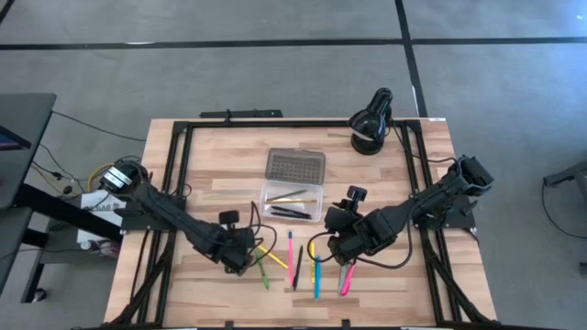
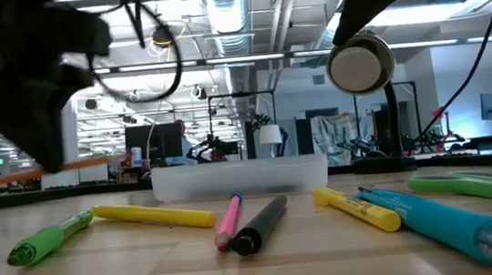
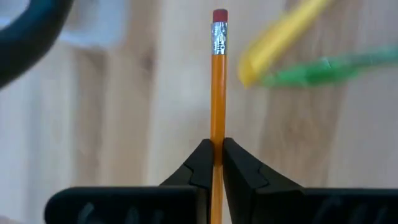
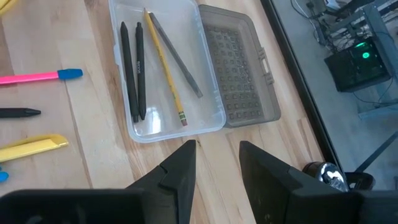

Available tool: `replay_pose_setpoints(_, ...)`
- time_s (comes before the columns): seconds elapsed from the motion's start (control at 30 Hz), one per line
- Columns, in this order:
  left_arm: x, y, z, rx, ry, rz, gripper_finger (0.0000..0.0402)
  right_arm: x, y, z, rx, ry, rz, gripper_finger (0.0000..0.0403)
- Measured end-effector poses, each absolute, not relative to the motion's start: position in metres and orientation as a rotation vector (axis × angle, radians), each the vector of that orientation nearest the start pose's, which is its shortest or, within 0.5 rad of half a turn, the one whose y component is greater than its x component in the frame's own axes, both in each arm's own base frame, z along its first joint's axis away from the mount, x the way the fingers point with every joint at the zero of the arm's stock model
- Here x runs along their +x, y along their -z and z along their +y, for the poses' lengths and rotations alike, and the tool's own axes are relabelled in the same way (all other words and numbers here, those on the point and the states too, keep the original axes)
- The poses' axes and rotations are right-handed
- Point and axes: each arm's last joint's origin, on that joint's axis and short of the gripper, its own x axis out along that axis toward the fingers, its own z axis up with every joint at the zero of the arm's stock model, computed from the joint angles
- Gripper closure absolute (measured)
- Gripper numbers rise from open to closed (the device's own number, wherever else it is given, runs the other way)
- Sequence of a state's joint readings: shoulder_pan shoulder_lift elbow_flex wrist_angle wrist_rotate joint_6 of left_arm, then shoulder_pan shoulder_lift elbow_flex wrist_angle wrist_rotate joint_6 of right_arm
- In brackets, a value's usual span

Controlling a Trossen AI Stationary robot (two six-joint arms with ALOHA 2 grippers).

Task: Pick & place school supplies into a supply box
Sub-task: Put the orange pencil into the transparent supply box

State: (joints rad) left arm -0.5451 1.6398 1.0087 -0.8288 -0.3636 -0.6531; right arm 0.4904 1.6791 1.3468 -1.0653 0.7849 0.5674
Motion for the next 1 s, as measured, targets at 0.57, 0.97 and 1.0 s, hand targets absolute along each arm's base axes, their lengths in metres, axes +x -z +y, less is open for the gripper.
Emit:
replay_pose_setpoints(0.57,0.316,-0.223,-0.069,0.110,-0.435,0.946,0.0391,0.288,-0.256,0.130,-0.327,0.534,0.982,0.0285)
replay_pose_setpoints(0.97,0.346,-0.233,0.001,-0.062,-0.407,0.785,0.0391,0.286,-0.255,0.132,-0.322,0.513,1.008,0.0285)
replay_pose_setpoints(1.0,0.348,-0.231,0.003,-0.064,-0.398,0.783,0.0391,0.285,-0.255,0.133,-0.324,0.511,1.008,0.0285)
